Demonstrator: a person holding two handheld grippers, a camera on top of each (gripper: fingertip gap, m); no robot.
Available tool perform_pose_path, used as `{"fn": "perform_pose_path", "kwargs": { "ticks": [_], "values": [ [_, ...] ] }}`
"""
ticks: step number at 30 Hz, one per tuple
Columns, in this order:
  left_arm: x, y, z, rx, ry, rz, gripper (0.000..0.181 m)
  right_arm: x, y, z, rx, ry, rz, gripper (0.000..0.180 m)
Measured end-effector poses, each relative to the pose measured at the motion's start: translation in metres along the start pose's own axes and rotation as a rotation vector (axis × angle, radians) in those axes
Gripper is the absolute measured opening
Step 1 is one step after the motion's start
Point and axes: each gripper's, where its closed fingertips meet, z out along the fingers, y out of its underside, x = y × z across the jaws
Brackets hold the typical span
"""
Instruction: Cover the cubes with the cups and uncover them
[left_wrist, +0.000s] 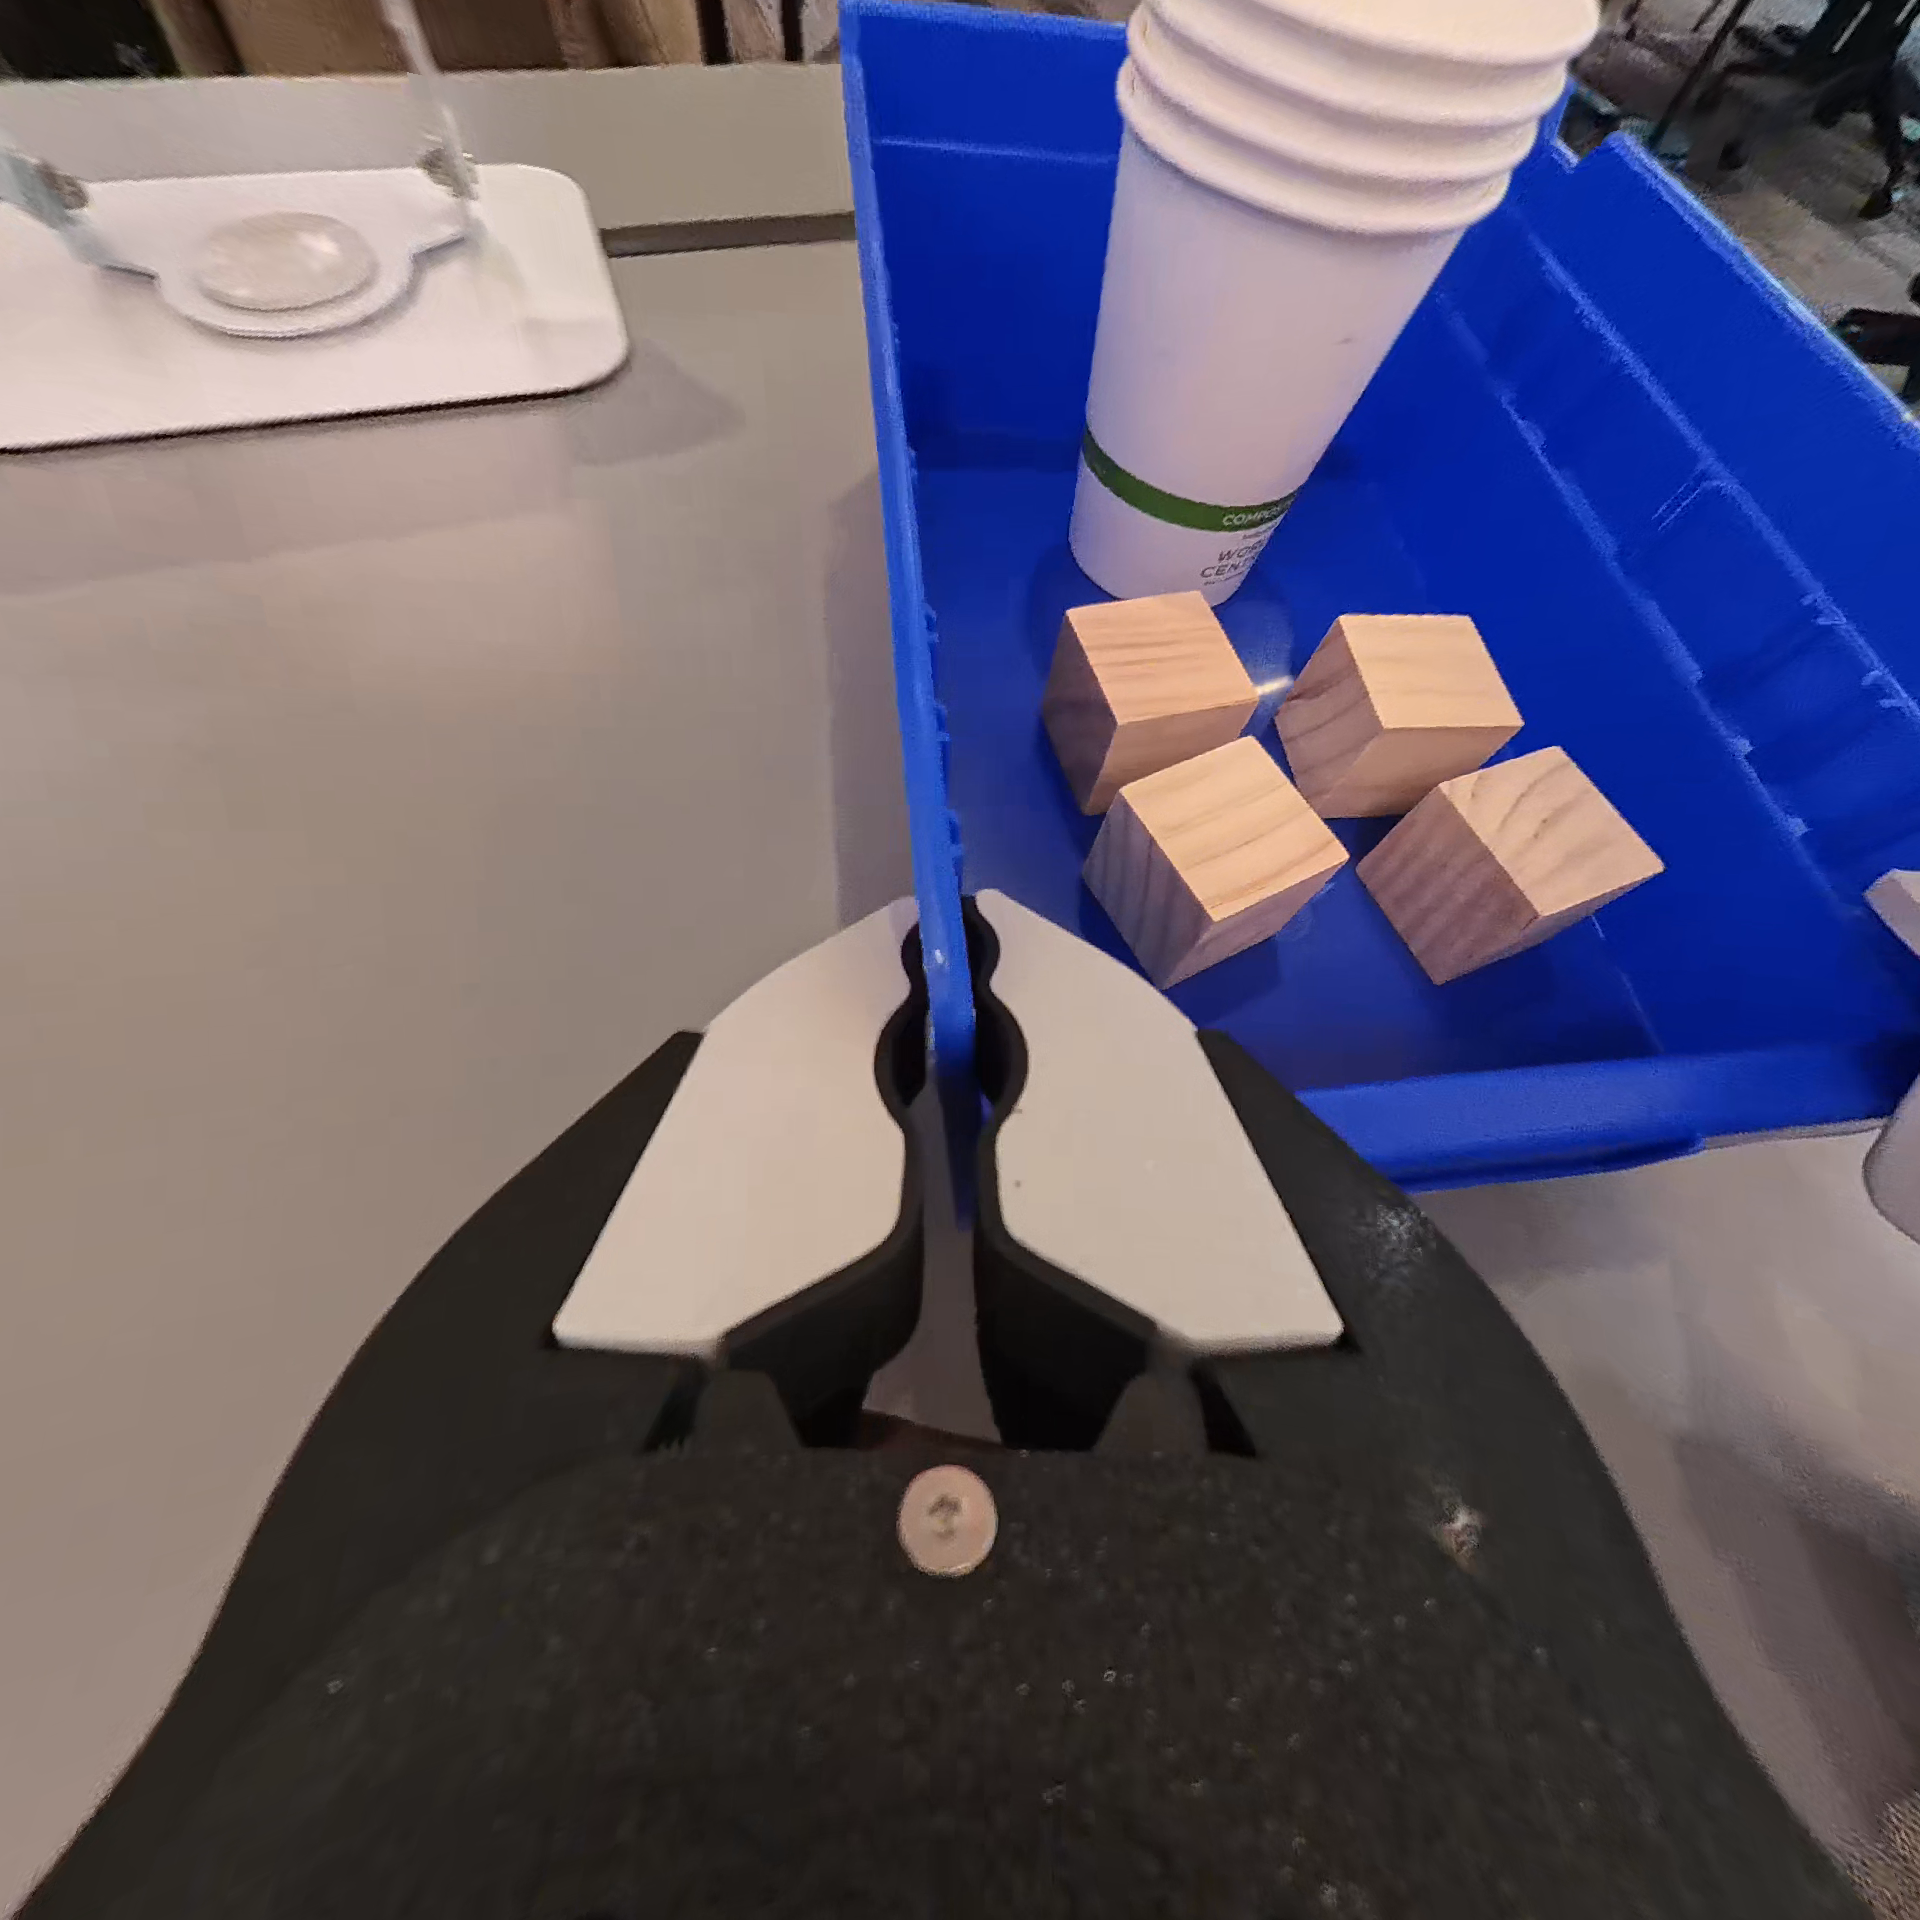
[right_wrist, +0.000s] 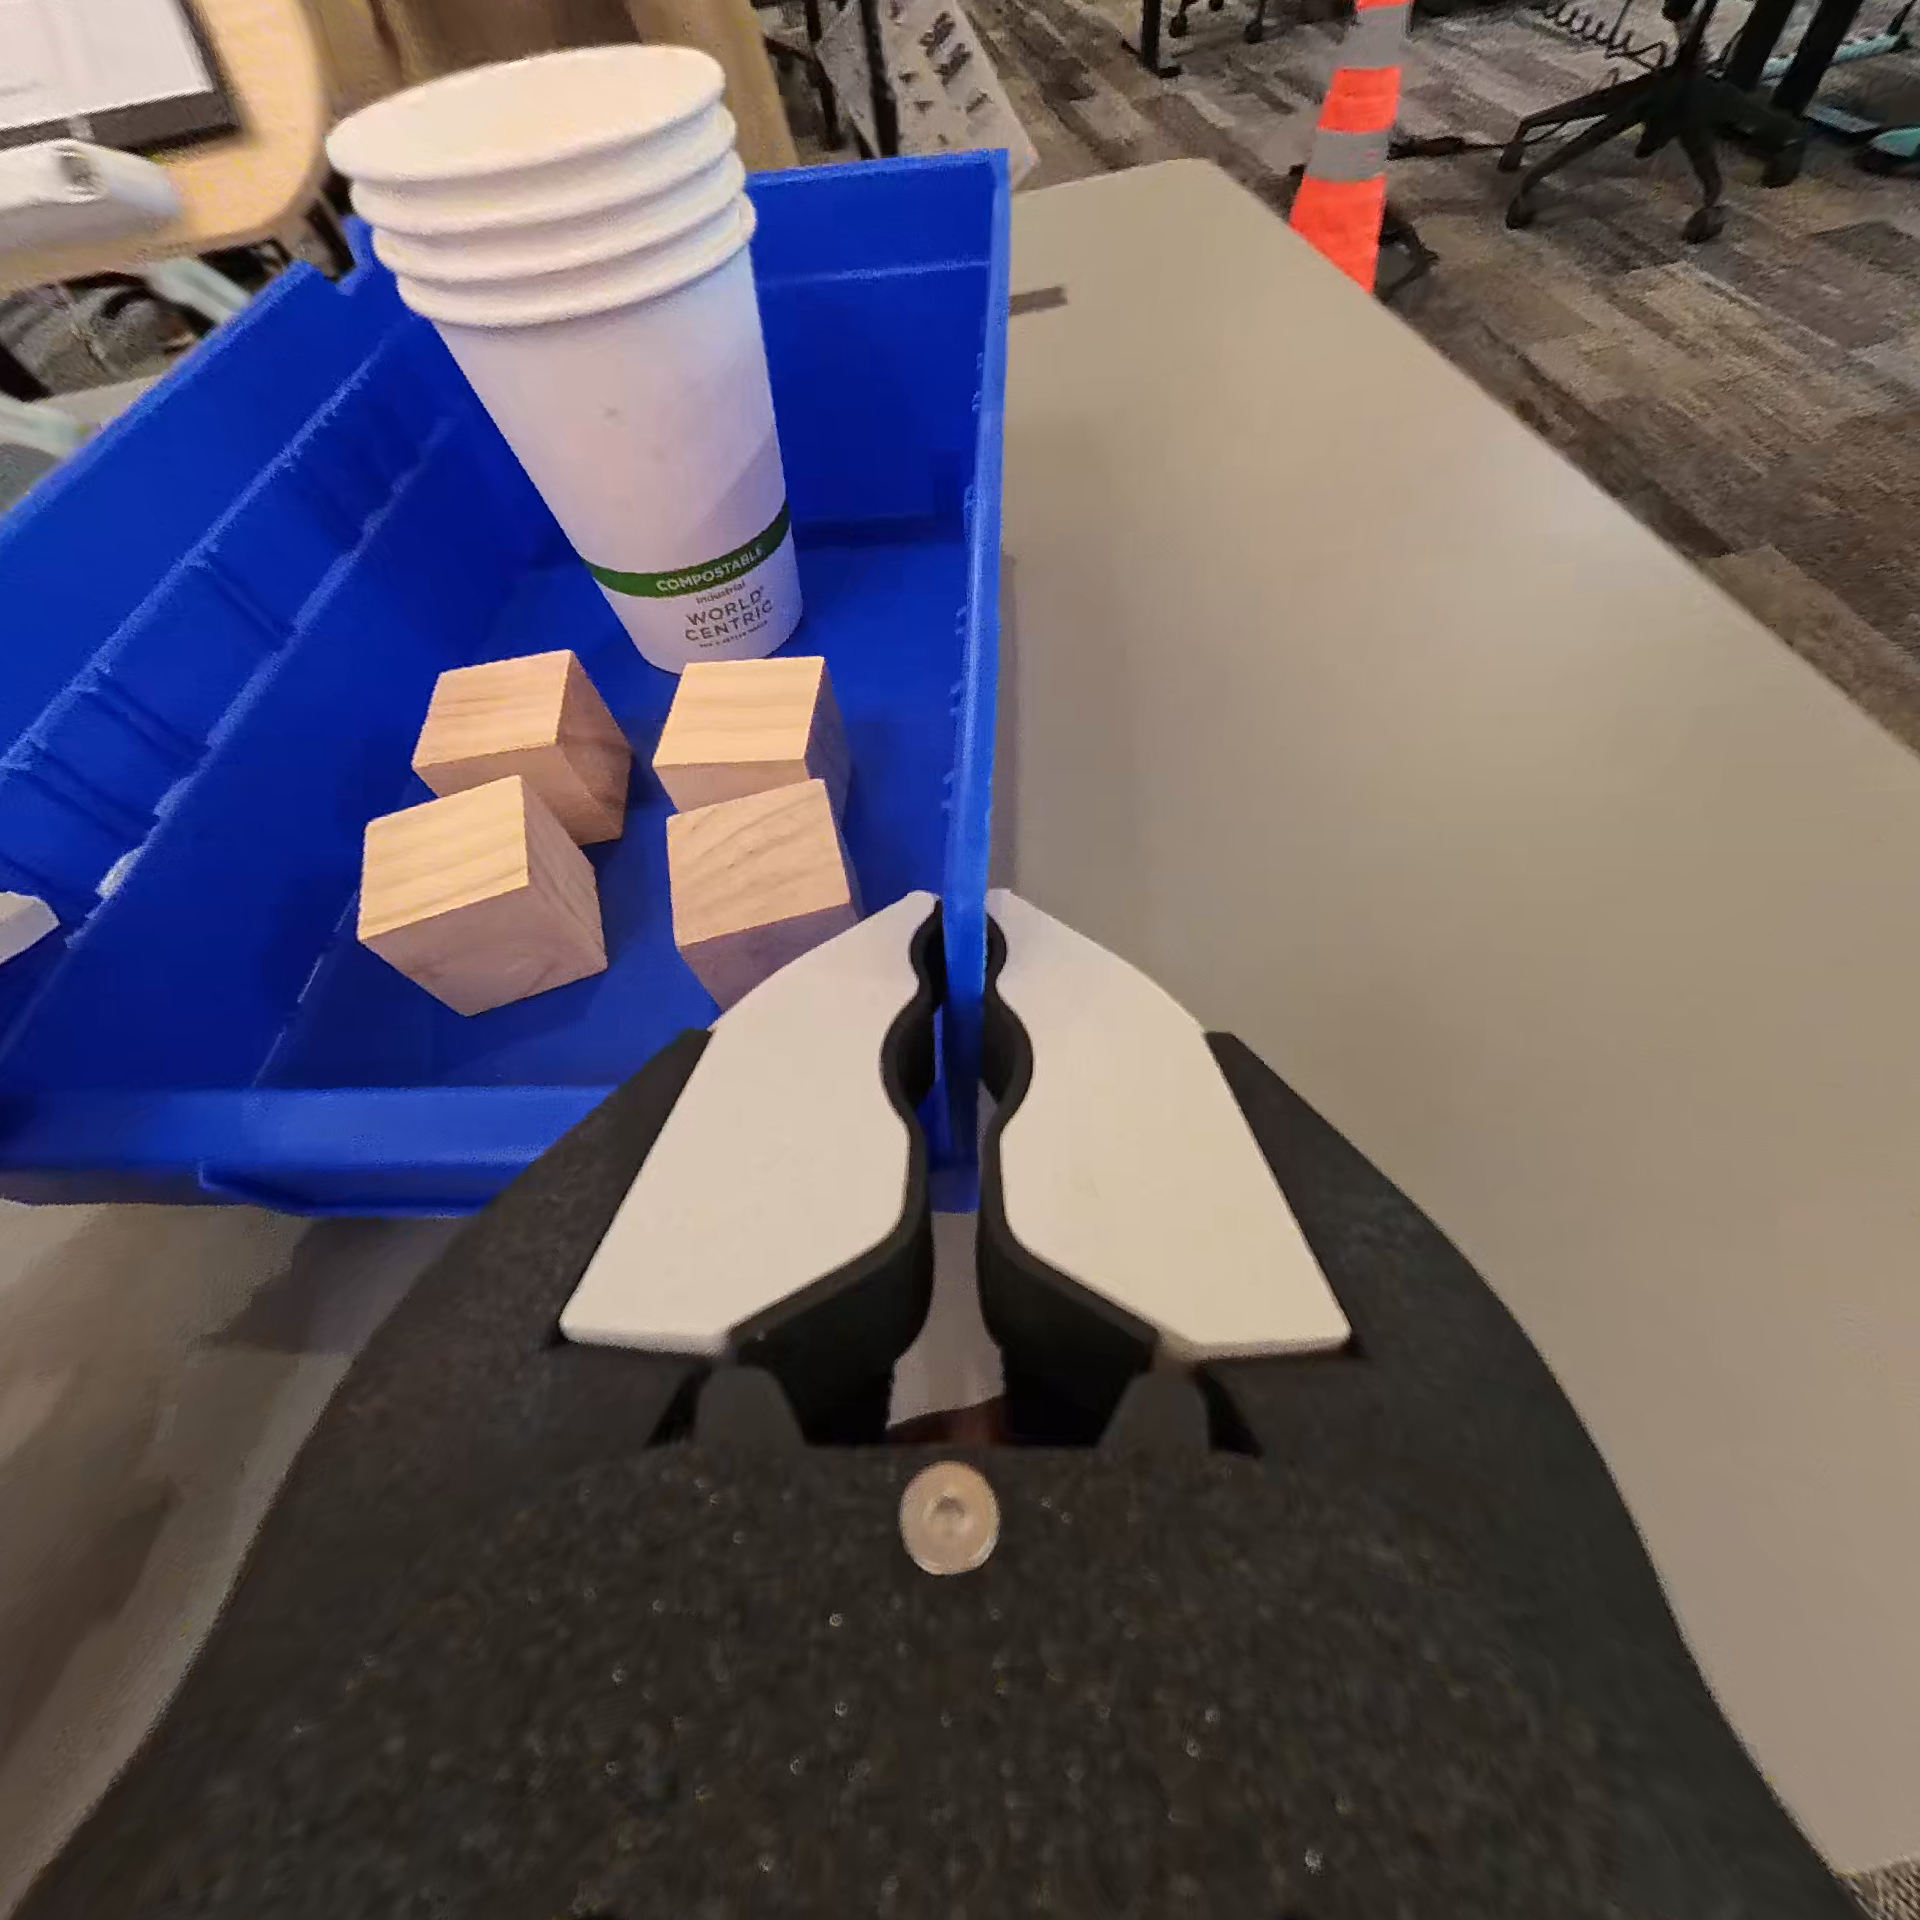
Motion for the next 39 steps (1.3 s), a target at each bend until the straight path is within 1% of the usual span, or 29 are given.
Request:
{"fn": "perform_pose_path", "kwargs": {
  "ticks": [5, 10, 13, 17, 22, 23, 24, 25, 26, 27, 28, 30, 31, 32, 33, 34, 36, 38, 39],
  "values": [
    [-0.064, 0.008, -0.052, 0.061, -0.090, -0.010, 0.003, -0.075, 0.007, -0.019, 0.022, -0.103, -0.099, 0.003],
    [-0.144, 0.023, -0.099, 0.081, -0.184, -0.044, 0.003, -0.163, 0.023, -0.029, 0.007, -0.205, -0.125, 0.003],
    [-0.185, 0.032, -0.117, 0.085, -0.219, -0.030, 0.003, -0.207, 0.033, -0.030, -0.014, -0.254, -0.138, 0.003],
    [-0.221, 0.044, -0.129, 0.065, -0.239, -0.037, 0.003, -0.242, 0.045, -0.028, -0.034, -0.284, -0.147, 0.003],
    [-0.241, 0.058, -0.125, 0.056, -0.244, -0.088, 0.004, -0.259, 0.052, -0.025, -0.026, -0.279, -0.171, 0.004],
    [-0.242, 0.058, -0.125, 0.068, -0.233, -0.088, 0.004, -0.261, 0.052, -0.024, -0.022, -0.286, -0.177, 0.007],
    [-0.241, 0.059, -0.125, 0.069, -0.226, -0.082, 0.007, -0.264, 0.052, -0.025, -0.022, -0.311, -0.170, 0.014],
    [-0.238, 0.061, -0.126, 0.066, -0.213, -0.074, 0.031, -0.267, 0.054, -0.027, -0.032, -0.344, -0.154, 0.025],
    [-0.235, 0.063, -0.129, 0.072, -0.198, -0.063, 0.060, -0.268, 0.056, -0.029, -0.040, -0.364, -0.148, 0.042],
    [-0.232, 0.063, -0.137, 0.086, -0.183, -0.049, 0.062, -0.264, 0.056, -0.032, -0.034, -0.365, -0.157, 0.050],
    [-0.228, 0.062, -0.149, 0.114, -0.158, -0.029, 0.056, -0.259, 0.057, -0.038, -0.020, -0.373, -0.172, 0.051],
    [-0.235, 0.059, -0.180, 0.171, -0.175, -0.033, 0.046, -0.245, 0.055, -0.058, 0.044, -0.395, -0.181, 0.054],
    [-0.240, 0.056, -0.194, 0.186, -0.172, -0.036, 0.045, -0.238, 0.055, -0.072, 0.084, -0.417, -0.175, 0.053],
    [-0.249, 0.055, -0.207, 0.187, -0.180, -0.034, 0.049, -0.234, 0.057, -0.085, 0.117, -0.454, -0.166, 0.051],
    [-0.265, 0.054, -0.219, 0.193, -0.215, -0.033, 0.052, -0.233, 0.060, -0.099, 0.140, -0.505, -0.159, 0.047],
    [-0.285, 0.053, -0.231, 0.209, -0.268, -0.027, 0.052, -0.233, 0.064, -0.111, 0.151, -0.549, -0.151, 0.045],
    [-0.344, 0.055, -0.248, 0.228, -0.446, -0.018, 0.053, -0.234, 0.073, -0.127, 0.146, -0.613, -0.129, 0.040],
    [-0.399, 0.062, -0.252, 0.196, -0.568, -0.030, 0.062, -0.246, 0.080, -0.137, 0.127, -0.694, -0.117, 0.038],
    [-0.422, 0.065, -0.251, 0.171, -0.612, -0.033, 0.063, -0.252, 0.082, -0.138, 0.119, -0.720, -0.123, 0.038]
  ]
}}
